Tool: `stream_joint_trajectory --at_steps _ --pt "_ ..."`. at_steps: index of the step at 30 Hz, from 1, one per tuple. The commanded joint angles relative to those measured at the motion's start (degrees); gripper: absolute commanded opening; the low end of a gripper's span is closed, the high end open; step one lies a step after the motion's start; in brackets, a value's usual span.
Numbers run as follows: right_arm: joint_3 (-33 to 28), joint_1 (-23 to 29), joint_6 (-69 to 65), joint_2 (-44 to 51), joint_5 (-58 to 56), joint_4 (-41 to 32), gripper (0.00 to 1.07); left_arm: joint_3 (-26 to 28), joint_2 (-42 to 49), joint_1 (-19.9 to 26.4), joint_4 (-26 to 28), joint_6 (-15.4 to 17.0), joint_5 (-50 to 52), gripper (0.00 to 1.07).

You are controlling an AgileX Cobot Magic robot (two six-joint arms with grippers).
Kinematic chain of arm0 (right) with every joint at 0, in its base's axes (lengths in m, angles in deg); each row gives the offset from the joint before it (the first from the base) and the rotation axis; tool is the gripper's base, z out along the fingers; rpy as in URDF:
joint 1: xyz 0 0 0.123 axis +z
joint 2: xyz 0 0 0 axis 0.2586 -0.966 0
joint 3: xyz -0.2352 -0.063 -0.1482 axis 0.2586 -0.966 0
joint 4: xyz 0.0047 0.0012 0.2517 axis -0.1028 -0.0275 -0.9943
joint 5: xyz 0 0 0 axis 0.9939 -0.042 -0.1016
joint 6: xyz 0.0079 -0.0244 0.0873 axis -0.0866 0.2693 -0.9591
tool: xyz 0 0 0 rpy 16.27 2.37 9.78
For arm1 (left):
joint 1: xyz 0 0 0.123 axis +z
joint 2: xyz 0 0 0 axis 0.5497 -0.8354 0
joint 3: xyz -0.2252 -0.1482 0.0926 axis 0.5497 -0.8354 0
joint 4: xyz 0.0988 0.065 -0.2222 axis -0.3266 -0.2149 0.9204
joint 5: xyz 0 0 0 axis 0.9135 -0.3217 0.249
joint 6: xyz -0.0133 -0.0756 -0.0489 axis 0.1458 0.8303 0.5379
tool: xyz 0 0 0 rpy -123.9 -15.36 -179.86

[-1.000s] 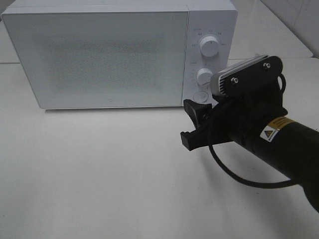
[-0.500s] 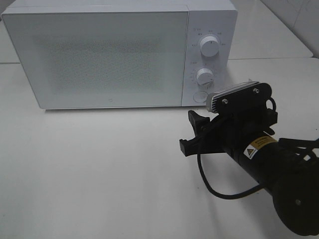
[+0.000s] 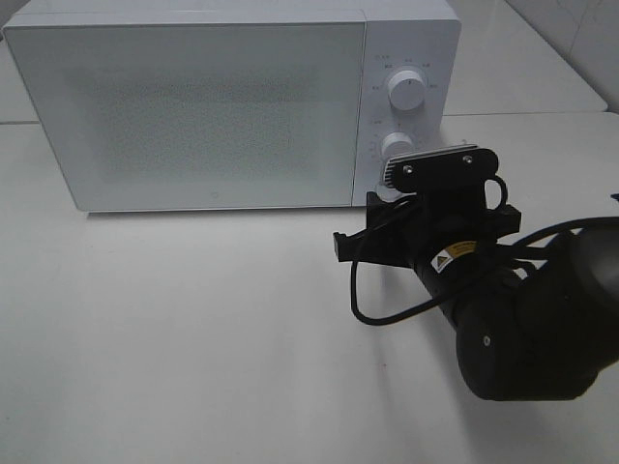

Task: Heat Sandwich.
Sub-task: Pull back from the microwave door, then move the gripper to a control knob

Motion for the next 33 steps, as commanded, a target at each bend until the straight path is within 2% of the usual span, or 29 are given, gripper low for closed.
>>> stream_joint_trajectory --at_steps 1,20,24,33 --pt "1.49 0.11 1.95 -0.52 9.00 -0.29 0.59 -0.06 1.09 -0.23 0.06 -0.06 0.74 0.66" --pt "9.45 -5.27 5.56 -6.36 11.23 1.89 0.59 -0.06 1.03 -0.23 0.00 -0.11 0.74 0.66" --pt "11.34 -5.27 6.53 -6.36 11.23 1.78 0.69 -0.06 1.03 -0.23 0.00 -0.11 0.74 0.66" --pt "13.81 -5.90 6.53 -7.33 11.12 1.78 0.71 -0.06 1.03 -0.23 0.00 -0.11 0.74 0.66"
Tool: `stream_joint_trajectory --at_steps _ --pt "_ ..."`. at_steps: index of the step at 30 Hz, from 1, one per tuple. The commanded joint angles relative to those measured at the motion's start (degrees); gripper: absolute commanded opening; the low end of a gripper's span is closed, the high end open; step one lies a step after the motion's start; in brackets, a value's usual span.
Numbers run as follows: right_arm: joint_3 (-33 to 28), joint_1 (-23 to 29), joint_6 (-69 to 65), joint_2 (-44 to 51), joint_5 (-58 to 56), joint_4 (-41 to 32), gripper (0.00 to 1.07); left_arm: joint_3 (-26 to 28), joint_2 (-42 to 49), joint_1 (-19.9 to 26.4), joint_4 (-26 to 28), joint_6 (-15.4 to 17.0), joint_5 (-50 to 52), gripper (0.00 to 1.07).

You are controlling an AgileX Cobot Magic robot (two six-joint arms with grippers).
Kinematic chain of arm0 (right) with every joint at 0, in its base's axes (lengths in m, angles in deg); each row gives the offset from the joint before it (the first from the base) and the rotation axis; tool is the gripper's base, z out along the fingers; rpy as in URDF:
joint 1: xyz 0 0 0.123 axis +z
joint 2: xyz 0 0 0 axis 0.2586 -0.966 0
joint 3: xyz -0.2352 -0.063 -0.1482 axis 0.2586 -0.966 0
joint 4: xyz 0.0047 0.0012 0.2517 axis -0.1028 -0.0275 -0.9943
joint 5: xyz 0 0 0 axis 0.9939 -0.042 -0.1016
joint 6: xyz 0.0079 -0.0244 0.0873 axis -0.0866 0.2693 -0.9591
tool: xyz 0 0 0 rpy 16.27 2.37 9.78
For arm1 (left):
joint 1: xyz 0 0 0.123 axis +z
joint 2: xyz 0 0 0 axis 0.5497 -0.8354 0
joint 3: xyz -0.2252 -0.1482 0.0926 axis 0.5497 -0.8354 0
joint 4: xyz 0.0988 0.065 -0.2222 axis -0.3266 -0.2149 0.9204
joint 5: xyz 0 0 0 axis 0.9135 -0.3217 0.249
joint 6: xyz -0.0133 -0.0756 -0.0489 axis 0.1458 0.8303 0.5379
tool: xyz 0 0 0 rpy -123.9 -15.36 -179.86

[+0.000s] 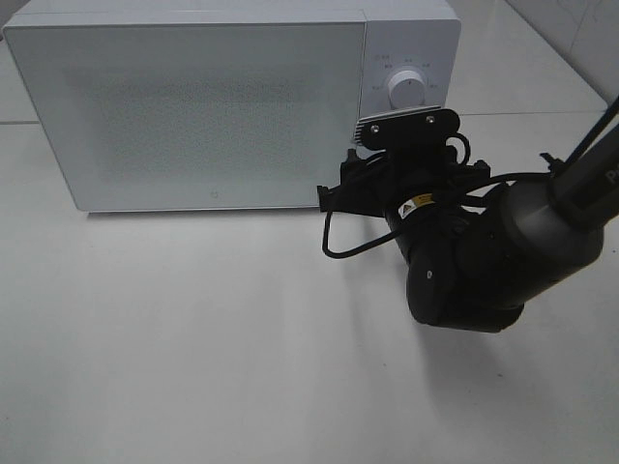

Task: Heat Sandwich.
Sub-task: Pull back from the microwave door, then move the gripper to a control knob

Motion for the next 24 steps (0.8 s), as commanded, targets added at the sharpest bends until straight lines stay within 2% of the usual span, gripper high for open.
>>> stream_joint_trajectory --at_steps 1,24 --pt "0.86 -0.74 0.40 -0.40 10.83 0.52 0.71 -0.06 1.03 -0.23 0.00 -0.11 0.74 0.66" --pt "1.72 -4.07 0.11 -1.20 10.43 1.38 0.69 -0.06 1.03 -0.23 -0.11 -0.11 0.74 0.66"
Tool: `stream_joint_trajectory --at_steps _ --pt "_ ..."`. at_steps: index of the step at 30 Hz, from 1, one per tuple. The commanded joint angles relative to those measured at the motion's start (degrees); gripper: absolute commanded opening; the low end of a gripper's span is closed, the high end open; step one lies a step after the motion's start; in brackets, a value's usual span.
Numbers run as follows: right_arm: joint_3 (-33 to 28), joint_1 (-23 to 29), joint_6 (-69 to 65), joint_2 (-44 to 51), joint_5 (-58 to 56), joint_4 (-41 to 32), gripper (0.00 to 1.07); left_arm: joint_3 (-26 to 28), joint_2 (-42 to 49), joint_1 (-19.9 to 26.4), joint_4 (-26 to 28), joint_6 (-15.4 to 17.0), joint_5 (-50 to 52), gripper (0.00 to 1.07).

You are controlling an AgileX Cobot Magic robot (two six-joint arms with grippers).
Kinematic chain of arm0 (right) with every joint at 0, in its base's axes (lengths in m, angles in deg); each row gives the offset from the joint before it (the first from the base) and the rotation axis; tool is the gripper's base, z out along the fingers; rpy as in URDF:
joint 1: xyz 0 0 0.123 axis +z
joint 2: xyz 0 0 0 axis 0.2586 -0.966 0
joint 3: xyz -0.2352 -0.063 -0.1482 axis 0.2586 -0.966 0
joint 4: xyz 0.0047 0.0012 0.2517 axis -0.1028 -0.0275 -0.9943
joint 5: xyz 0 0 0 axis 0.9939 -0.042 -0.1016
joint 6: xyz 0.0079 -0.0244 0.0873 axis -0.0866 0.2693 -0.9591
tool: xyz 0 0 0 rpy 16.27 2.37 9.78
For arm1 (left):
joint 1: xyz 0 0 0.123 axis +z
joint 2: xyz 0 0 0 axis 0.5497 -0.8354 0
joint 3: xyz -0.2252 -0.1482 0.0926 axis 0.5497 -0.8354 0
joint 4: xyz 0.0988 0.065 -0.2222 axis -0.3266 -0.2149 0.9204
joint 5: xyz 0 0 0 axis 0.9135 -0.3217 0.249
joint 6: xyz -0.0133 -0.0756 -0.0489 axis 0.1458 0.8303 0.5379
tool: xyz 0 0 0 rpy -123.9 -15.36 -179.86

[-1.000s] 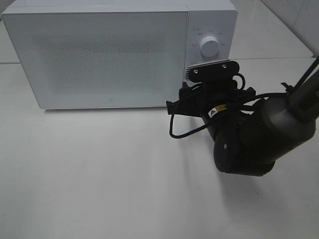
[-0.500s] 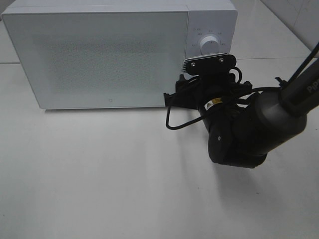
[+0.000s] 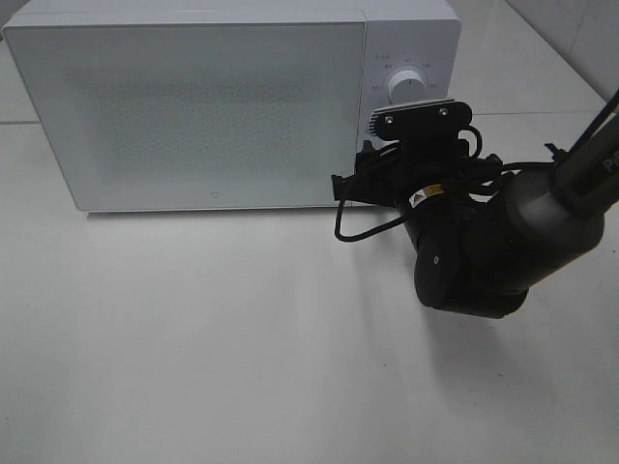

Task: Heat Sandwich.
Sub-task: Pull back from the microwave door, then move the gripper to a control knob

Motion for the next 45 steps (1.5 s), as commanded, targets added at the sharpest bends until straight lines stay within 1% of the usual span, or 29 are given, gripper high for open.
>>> stream_joint_trajectory --at_steps 1,7,13,19,24,27,28,29,30,31,32,33,34,35,41,45 --pt "0.46 -0.86 0.11 -0.40 10.31 0.57 0.69 -0.06 1.03 -0.23 0.06 -0.11 0.74 0.66" --pt "0.46 -0.86 -2.35 -0.69 10.14 0.74 0.69 -0.06 1.03 -0.23 0.06 -0.11 0.74 0.66" --pt "2.92 -0.86 -2.64 -3.27 10.77 0.74 0.69 -0.06 1.03 -0.23 -0.06 -0.11 0.74 0.66" --pt "3.44 -0.86 -2.64 -3.27 10.77 0.69 0.68 -0.06 1.03 -0.23 -0.11 -0.11 0.74 0.66" --pt "3.78 -0.86 -2.64 -3.27 10.77 0.57 0.65 -0.06 1.03 -0.23 -0.11 -0.11 0.74 0.66" --pt "3.78 -0.86 -2.64 -3.27 10.83 0.57 0.56 -0.06 1.03 -0.23 -0.11 -0.11 0.74 0.66" --pt "3.78 -0.86 -2.64 -3.27 10.83 0.46 0.51 -0.06 1.03 -0.23 -0.11 -0.11 0.74 0.66" --pt "3.78 -0.86 -2.64 -3.27 10.83 0.46 0.51 -0.06 1.03 -0.23 -0.11 -0.11 0.74 0.66" --pt "3.78 -0.86 -2.64 -3.27 10.83 0.46 0.39 -0.06 1.03 -0.23 -0.11 -0.11 0.74 0.66" --pt "3.78 -0.86 -2.64 -3.27 10.83 0.46 0.32 -0.06 1.03 -0.23 -0.11 -0.11 0.74 0.66" --pt "3.78 -0.86 -2.64 -3.27 10.83 0.46 0.23 -0.06 1.03 -0.23 -0.11 -0.11 0.74 0.66" --pt "3.78 -0.86 -2.64 -3.27 10.83 0.46 0.23 -0.06 1.03 -0.23 -0.11 -0.11 0.74 0.66" --pt "3.78 -0.86 -2.64 -3.09 10.83 0.46 0.03 -0.06 1.03 -0.23 -0.11 -0.11 0.74 0.66" --pt "3.78 -0.86 -2.92 -3.09 10.83 0.52 0.00 -0.06 1.03 -0.23 -0.11 -0.11 0.74 0.66" --pt "3.78 -0.80 -9.57 -2.92 10.83 0.63 0.00 -0.06 1.03 -0.23 -0.11 -0.11 0.74 0.66" --pt "3.78 -0.80 -16.27 -2.92 10.83 0.52 0.00 -0.06 1.03 -0.23 -0.11 -0.11 0.74 0.66"
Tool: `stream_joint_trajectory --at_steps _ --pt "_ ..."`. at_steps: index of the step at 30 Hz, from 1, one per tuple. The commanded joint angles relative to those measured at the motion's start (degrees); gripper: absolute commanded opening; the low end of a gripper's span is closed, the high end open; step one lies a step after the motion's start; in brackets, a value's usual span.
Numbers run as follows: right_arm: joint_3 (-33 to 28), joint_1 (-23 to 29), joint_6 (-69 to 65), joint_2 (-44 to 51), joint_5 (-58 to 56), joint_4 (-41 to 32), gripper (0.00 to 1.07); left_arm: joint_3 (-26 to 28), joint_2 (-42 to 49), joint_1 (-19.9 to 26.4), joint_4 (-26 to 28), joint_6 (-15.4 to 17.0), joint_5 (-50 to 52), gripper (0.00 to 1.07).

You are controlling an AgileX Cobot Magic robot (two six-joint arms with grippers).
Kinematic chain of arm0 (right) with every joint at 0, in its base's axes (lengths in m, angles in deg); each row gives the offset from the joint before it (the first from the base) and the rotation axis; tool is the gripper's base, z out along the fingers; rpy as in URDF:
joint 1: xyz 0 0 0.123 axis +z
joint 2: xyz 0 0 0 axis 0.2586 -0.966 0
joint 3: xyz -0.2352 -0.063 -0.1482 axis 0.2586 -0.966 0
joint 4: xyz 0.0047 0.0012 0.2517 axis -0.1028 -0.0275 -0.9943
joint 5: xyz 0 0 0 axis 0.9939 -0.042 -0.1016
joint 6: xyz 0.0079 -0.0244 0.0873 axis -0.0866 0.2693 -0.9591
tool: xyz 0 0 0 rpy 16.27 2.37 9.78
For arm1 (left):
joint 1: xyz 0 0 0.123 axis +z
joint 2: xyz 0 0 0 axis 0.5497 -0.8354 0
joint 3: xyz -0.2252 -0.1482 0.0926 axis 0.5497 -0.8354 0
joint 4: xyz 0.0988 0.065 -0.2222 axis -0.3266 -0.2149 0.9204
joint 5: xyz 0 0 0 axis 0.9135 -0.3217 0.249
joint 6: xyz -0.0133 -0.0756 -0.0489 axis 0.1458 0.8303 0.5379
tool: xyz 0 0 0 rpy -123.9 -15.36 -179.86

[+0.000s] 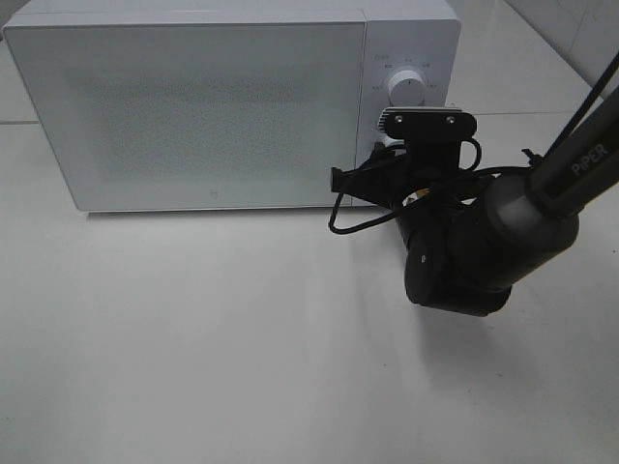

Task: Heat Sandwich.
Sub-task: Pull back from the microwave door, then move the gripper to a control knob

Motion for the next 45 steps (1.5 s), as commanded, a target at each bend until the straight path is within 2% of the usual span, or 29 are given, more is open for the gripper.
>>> stream_joint_trajectory --at_steps 1,2,5,6,7,9,10,11,15,24,29,45 --pt "0.80 -0.17 -10.77 0.46 11.00 1.43 0.00 -0.06 1.03 -0.23 -0.06 -0.11 0.74 0.66" --pt "0.80 -0.17 -10.77 0.46 11.00 1.43 0.00 -0.06 1.03 -0.23 -0.06 -0.11 0.74 0.66" --pt "0.80 -0.17 -21.83 0.46 11.00 0.57 0.00 -0.06 1.03 -0.23 -0.06 -0.11 0.74 0.66" --pt "0.80 -0.17 -29.62 0.46 11.00 -0.40 0.00 -0.06 1.03 -0.23 -0.06 -0.11 0.74 0.66" --pt "0.80 -0.17 -29.62 0.46 11.00 -0.40 0.00 -0.06 1.03 -0.23 -0.06 -0.11 0.74 0.66" --pt "0.80 -0.17 -37.99 0.46 10.94 -0.63 0.00 -0.06 1.03 -0.23 -0.06 -0.11 0.74 0.66" --pt "0.80 -0.17 -47.50 0.46 10.94 -0.63 0.00 -0.06 1.03 -0.23 -0.06 -0.11 0.74 0.66" --pt "0.80 -0.17 -47.50 0.46 10.94 -0.63 0.00 -0.06 1.03 -0.23 -0.06 -0.11 0.74 0.66" --pt "0.80 -0.17 -66.75 0.46 10.94 -0.63 0.00 -0.06 1.03 -0.23 -0.06 -0.11 0.74 0.66" --pt "0.80 -0.17 -88.52 0.46 10.89 -1.89 0.00 -0.06 1.03 -0.23 -0.06 -0.11 0.74 0.66" --pt "0.80 -0.17 -92.19 0.46 10.89 -1.89 0.00 -0.06 1.03 -0.23 -0.06 -0.11 0.74 0.66" --pt "0.74 -0.17 -89.27 0.46 10.94 -1.89 0.00 -0.06 1.03 -0.23 -0.06 -0.11 0.74 0.66"
